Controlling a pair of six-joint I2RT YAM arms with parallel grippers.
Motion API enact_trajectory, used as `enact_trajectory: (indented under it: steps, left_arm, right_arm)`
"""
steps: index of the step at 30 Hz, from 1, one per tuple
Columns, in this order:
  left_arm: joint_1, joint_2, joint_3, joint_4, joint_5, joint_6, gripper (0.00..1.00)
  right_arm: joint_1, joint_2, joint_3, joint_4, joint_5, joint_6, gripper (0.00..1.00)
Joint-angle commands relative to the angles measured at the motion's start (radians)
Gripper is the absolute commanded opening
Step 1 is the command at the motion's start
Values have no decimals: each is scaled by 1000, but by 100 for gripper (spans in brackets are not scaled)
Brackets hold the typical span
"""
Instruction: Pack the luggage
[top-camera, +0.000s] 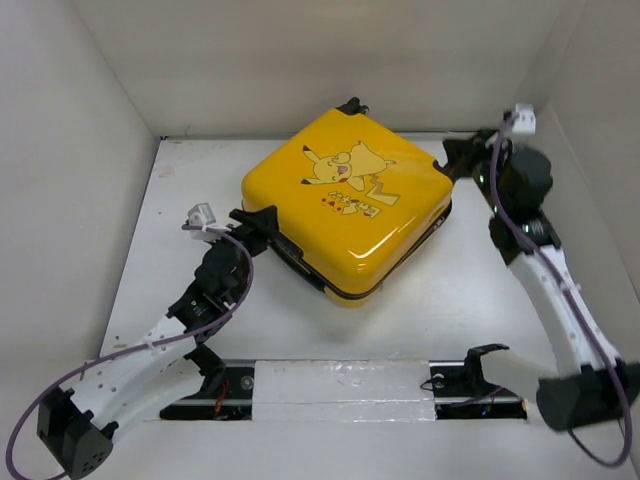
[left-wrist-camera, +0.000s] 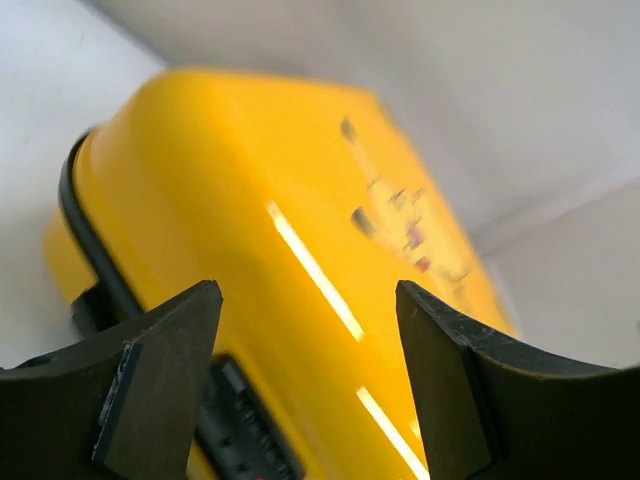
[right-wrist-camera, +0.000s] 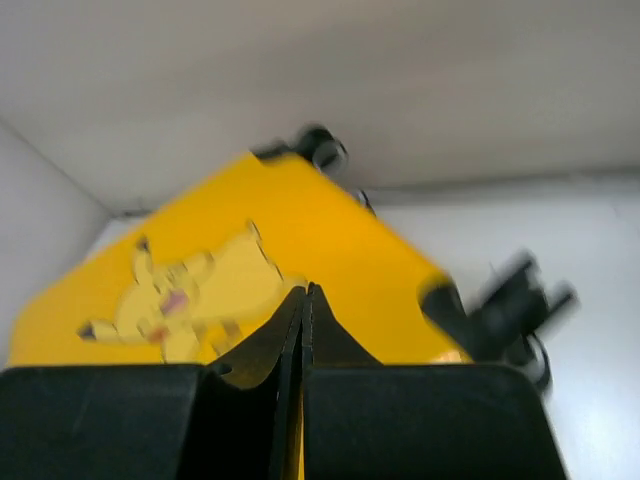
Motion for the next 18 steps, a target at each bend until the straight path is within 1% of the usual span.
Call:
enact_trajectory:
  steps: [1,2,3,4,5,6,7,9,10,11,12,13,14,15,16,17,18]
  left_arm:
    - [-3,-64,-18,254,-80,67,66]
    - [9,-33,5,276,-102,88,66]
    - [29,9,93,286,-114,105,66]
    - [110,131,165,269,-69,90,72]
    - [171,204,246,178,14,73,74]
    - [235,281,329,150,246,73,74]
    - [333,436,484,122,334,56,75]
    - [411,580,612,59,461,29,75]
    - [441,646,725,41,519,29,75]
    - [498,760,776,16,535,29,75]
    - [530,813,824,-46,553,19,75]
    - [560,858,862,-70,588,19,75]
    - [614,934,913,-84,620,10,75]
    - [644,964,913,-96,657,-2,75]
    - [667,988,913,-87,697,-25,75]
    - [687,1008,899,-87,758,-34,73]
    - [699,1021,879,-75,769,-34,73]
  right_arm:
    - [12,-179,-341,102,249,100,0]
    - [3,-263,-398,89,283,120,0]
    - [-15,-295,-442,74,327,131,0]
    - [-25,-324,-516,60,344,140,0]
    - [-35,-370,-548,49,357,166,0]
    - [-49,-387,-577,49,357,175,0]
    - [-81,-399,-617,38,317,185,0]
    - [-101,-408,-653,49,286,211,0]
    - [-101,-398,-665,49,274,211,0]
    - [-101,-380,-686,60,274,220,0]
    - [-101,-331,-687,60,257,220,0]
    - [-101,-298,-699,101,242,220,0]
    - [-101,-260,-709,133,184,220,0]
    - [-101,-173,-710,170,138,220,0]
    - [-101,-122,-710,235,95,206,0]
    - [-83,-70,-687,248,23,206,0]
    - [-68,-19,-636,248,-2,191,0]
